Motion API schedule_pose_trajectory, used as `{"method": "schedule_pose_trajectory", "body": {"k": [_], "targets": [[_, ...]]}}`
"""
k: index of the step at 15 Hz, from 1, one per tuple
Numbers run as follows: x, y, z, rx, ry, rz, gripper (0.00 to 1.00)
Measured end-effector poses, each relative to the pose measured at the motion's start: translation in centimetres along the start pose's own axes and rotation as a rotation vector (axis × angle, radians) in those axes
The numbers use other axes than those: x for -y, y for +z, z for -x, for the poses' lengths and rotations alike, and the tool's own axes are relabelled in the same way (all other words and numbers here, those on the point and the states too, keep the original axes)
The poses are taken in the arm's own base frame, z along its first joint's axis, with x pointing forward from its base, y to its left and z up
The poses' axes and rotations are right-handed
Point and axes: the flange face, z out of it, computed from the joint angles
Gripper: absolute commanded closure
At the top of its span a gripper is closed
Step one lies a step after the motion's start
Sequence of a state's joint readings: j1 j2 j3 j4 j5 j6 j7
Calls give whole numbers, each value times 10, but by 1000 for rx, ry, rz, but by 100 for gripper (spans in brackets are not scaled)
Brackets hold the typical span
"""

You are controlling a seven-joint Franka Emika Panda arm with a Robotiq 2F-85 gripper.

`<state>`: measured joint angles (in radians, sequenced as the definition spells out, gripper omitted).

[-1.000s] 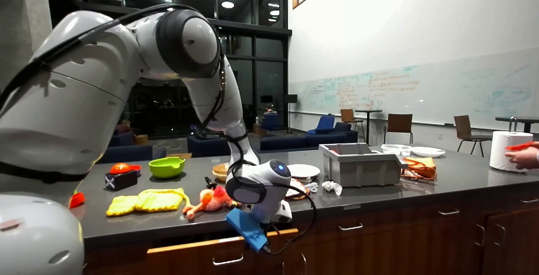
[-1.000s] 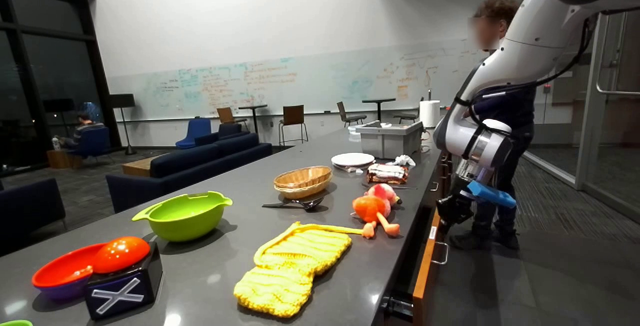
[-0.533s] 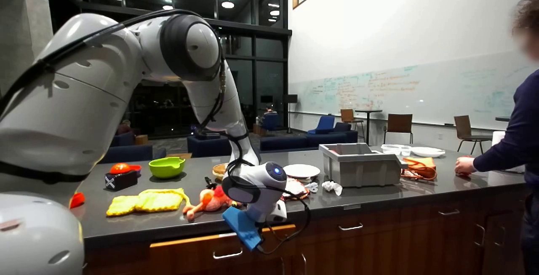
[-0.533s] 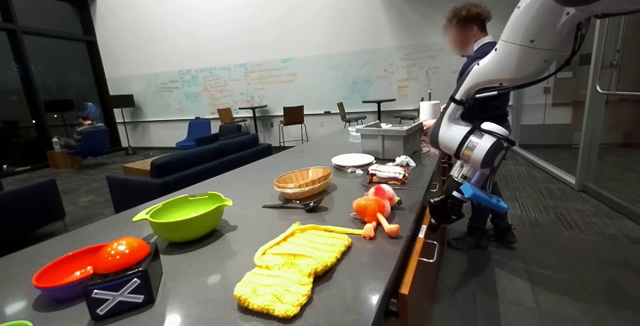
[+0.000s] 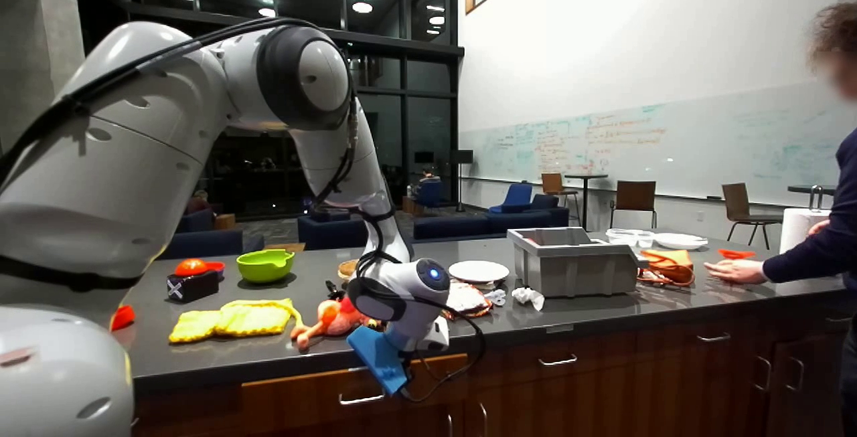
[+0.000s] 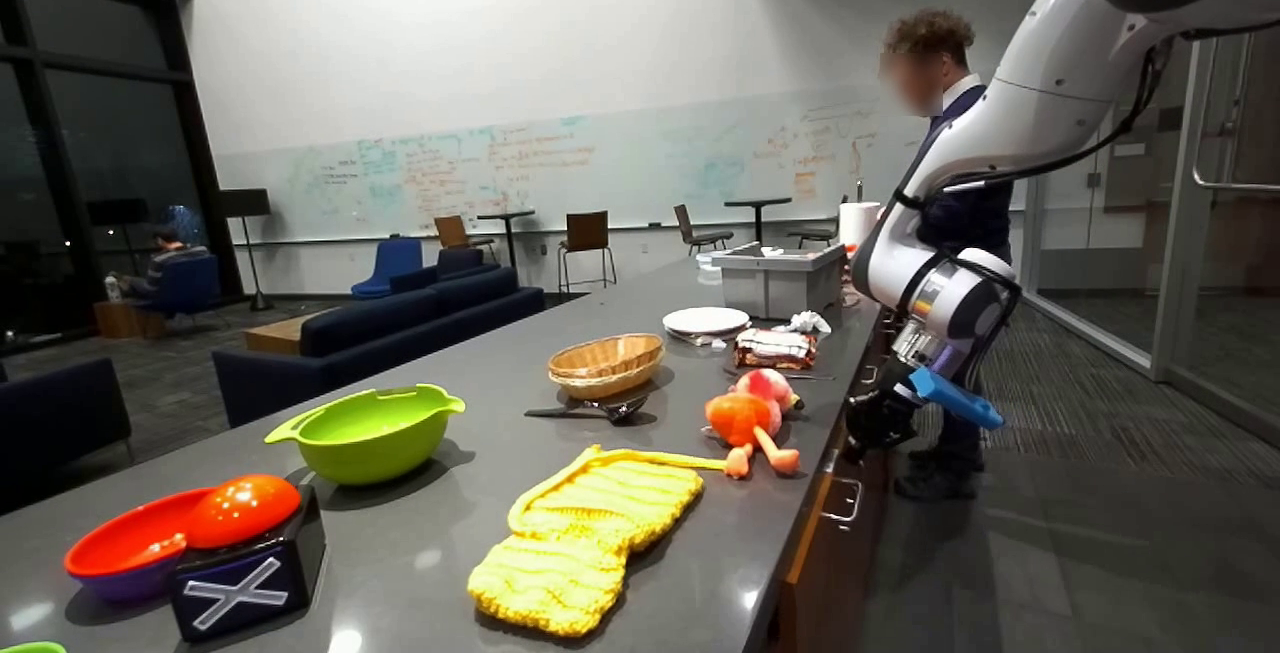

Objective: Close the open drawer.

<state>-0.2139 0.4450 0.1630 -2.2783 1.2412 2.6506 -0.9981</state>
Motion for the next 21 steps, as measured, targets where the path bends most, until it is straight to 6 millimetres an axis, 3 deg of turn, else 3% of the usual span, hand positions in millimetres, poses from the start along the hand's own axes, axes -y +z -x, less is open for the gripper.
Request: {"method": "schedule_pose_trajectory", "body": {"k": [5,13,17,21], "targets": [[8,10,5,-19,69,-69,100],[-4,22,20,37,215,-261,100],[-14,8,14,33,206,-221,100],[-33,-28,12,36,179,-109,100]]}}
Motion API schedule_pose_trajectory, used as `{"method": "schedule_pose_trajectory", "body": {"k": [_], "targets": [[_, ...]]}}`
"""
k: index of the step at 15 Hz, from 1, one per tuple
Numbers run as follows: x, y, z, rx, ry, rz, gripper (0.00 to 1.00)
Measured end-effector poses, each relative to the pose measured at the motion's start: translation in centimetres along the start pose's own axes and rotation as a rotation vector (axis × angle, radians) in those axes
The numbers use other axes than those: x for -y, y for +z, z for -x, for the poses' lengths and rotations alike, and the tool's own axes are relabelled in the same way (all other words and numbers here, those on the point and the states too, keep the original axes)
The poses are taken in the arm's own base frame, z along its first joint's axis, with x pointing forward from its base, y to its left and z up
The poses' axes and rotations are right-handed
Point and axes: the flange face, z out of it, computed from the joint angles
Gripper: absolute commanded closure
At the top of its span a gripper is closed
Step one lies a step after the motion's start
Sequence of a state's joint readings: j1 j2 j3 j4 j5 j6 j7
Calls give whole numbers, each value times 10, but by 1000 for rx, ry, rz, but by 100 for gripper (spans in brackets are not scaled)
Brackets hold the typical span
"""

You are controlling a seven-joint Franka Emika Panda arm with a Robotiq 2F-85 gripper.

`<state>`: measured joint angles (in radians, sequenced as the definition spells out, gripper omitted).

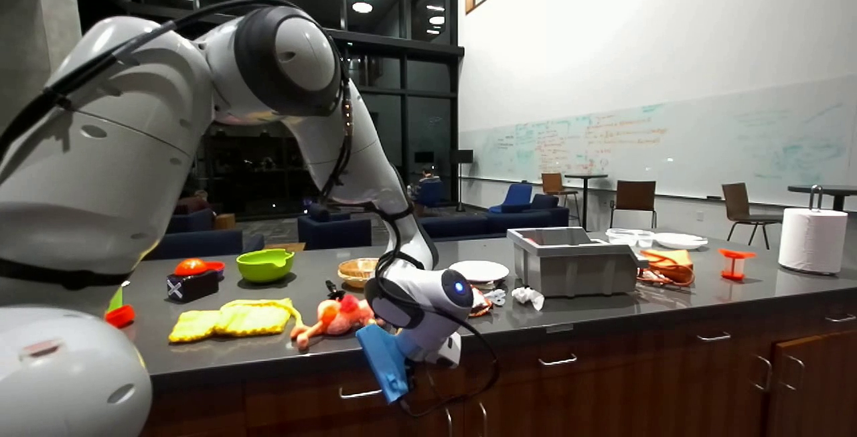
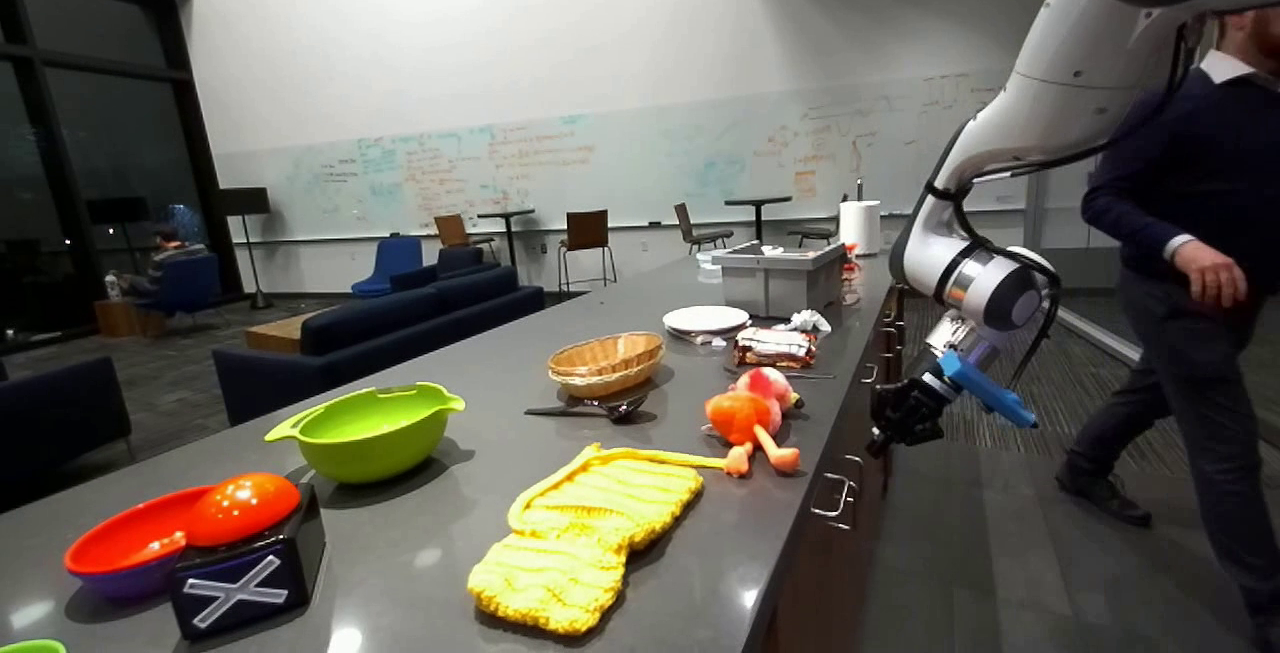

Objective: Close the open drawer.

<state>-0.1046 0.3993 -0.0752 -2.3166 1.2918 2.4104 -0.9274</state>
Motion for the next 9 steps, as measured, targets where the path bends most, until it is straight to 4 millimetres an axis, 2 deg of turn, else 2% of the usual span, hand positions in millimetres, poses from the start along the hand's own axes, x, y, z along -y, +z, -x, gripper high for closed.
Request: {"method": "schedule_pose_trajectory", "body": {"k": [2,3,4,5,6,8,9], "targets": [[-3,-19,9,30,-28,49,100],[-3,-27,17,53,-49,72,96],[-2,-34,27,80,-73,94,79],[1,-41,37,107,-103,114,71],[4,-47,47,134,-137,131,70],[14,-58,69,208,-203,139,60],[20,-63,80,259,-235,127,79]]}}
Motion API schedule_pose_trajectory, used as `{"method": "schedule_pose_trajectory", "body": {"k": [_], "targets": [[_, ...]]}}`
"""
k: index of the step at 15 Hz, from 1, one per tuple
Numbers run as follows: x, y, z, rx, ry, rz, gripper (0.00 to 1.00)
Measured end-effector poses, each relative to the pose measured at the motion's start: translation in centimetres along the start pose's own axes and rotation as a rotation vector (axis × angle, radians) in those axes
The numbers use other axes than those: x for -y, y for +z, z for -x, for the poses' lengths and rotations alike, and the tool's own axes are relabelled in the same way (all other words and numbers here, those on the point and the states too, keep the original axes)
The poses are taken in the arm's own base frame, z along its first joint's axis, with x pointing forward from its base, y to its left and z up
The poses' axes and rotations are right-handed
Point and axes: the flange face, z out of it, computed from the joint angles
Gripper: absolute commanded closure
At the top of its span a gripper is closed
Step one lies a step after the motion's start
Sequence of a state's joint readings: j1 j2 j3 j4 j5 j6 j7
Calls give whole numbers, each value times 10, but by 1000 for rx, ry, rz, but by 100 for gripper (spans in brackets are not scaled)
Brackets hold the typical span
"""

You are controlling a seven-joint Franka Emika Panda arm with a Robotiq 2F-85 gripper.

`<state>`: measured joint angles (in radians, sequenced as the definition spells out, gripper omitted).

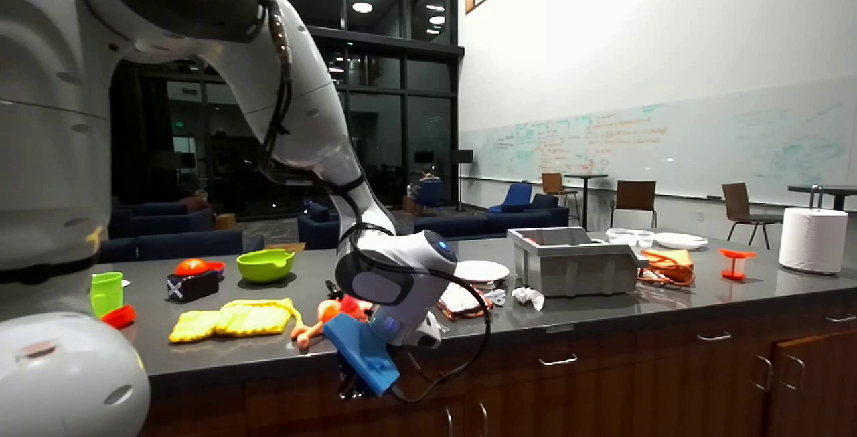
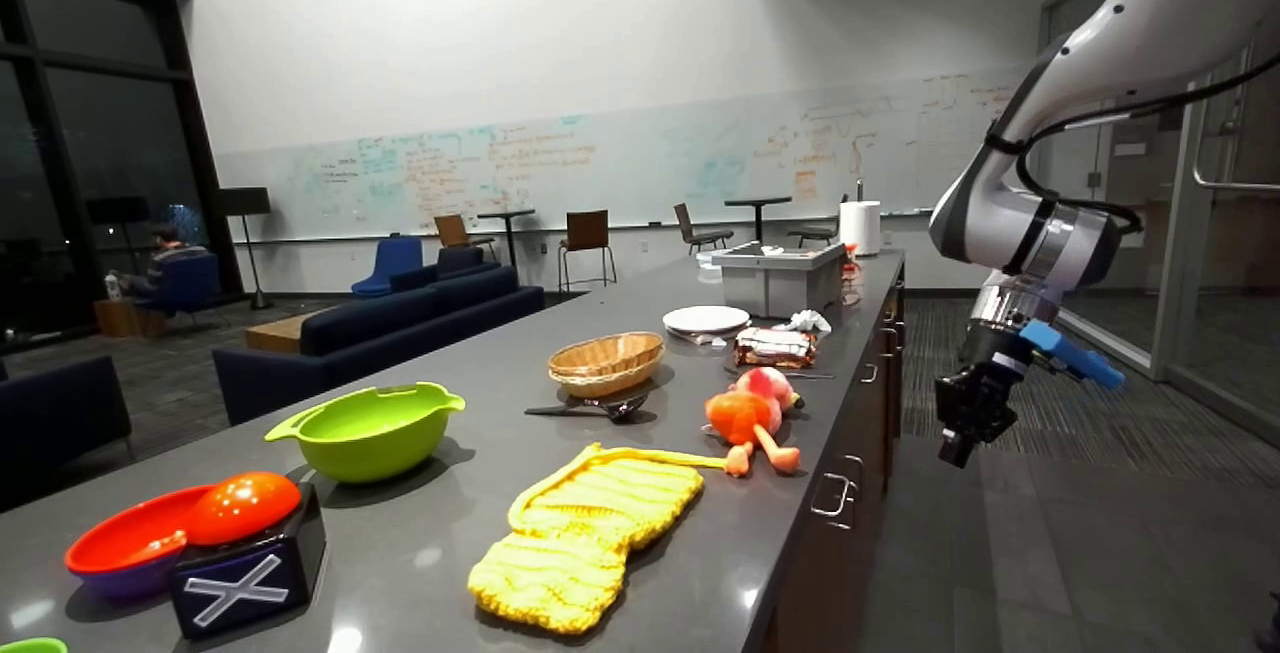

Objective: Close the open drawer.

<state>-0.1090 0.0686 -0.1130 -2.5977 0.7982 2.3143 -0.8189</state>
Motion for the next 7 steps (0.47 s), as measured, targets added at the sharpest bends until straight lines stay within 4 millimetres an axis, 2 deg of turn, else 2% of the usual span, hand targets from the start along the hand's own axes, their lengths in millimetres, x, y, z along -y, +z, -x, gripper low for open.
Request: {"method": "schedule_pose_trajectory", "body": {"k": [3,7], "targets": [[4,-4,3,0,-7,-3,60],[0,1,1,10,1,0,60]]}}
